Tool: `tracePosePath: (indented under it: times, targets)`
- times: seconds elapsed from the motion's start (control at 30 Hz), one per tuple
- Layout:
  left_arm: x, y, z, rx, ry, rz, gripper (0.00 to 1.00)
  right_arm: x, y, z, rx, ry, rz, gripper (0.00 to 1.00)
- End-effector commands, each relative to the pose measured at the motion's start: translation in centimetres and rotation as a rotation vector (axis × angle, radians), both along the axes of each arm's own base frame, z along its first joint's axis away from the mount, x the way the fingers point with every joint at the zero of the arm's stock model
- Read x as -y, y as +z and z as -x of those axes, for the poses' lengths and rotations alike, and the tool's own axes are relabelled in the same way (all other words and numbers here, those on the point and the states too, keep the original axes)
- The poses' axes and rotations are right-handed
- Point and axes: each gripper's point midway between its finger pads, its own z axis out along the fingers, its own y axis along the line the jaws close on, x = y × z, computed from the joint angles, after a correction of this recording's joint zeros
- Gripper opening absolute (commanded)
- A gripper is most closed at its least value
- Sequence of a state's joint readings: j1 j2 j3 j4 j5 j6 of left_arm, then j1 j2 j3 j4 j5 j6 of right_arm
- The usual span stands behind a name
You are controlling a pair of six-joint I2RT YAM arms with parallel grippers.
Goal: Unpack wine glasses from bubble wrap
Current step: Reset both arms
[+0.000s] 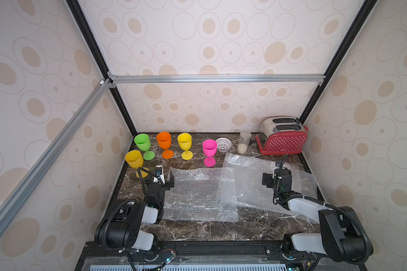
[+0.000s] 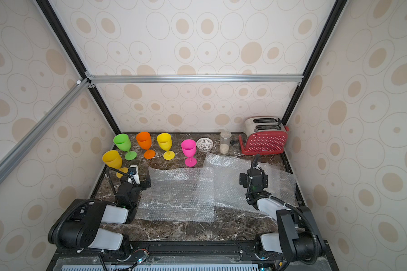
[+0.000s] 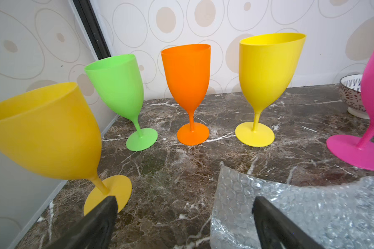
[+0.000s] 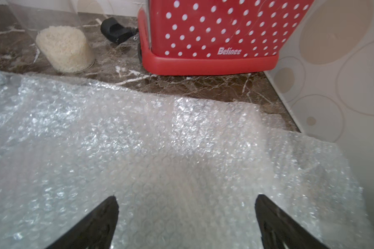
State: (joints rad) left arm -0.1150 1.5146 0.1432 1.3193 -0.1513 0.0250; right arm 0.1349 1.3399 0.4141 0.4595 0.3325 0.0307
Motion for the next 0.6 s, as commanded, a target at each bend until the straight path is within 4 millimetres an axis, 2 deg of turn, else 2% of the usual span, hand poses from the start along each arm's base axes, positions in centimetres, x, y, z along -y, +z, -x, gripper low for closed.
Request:
tracePosePath:
  times: [0.0, 0.1, 0.23, 0.27, 0.37, 0.57]
  targets:
    - [0.1, 2.7, 0.0, 0.140, -0.025, -0.028, 0.98, -1.6, 2.8, -2.3, 0.144, 0.109, -0.019, 1.00]
    - [-0.1, 2.5, -0.5, 0.124, -0.021, -0.021, 0.98, -2.5, 2.4, -2.9, 0.184, 0.190, -0.034, 1.00]
    - [-0.7, 1.8, -1.5, 0.078, 0.008, -0.002, 0.98, -1.4, 0.3, -3.7, 0.185, 0.176, -0.106, 1.00]
    - [-0.8, 1.7, -1.8, 0.064, 0.011, 0.003, 0.98, -1.2, -0.2, -3.7, 0.128, 0.167, -0.116, 1.00]
    - [-1.4, 1.1, -2.6, 0.028, 0.004, 0.038, 0.98, -1.2, 0.1, -4.1, 0.158, 0.165, -0.106, 1.00]
    - [-1.4, 1.3, -2.6, 0.037, -0.005, 0.045, 0.98, -1.3, -0.1, -3.8, 0.126, 0.173, -0.110, 1.00]
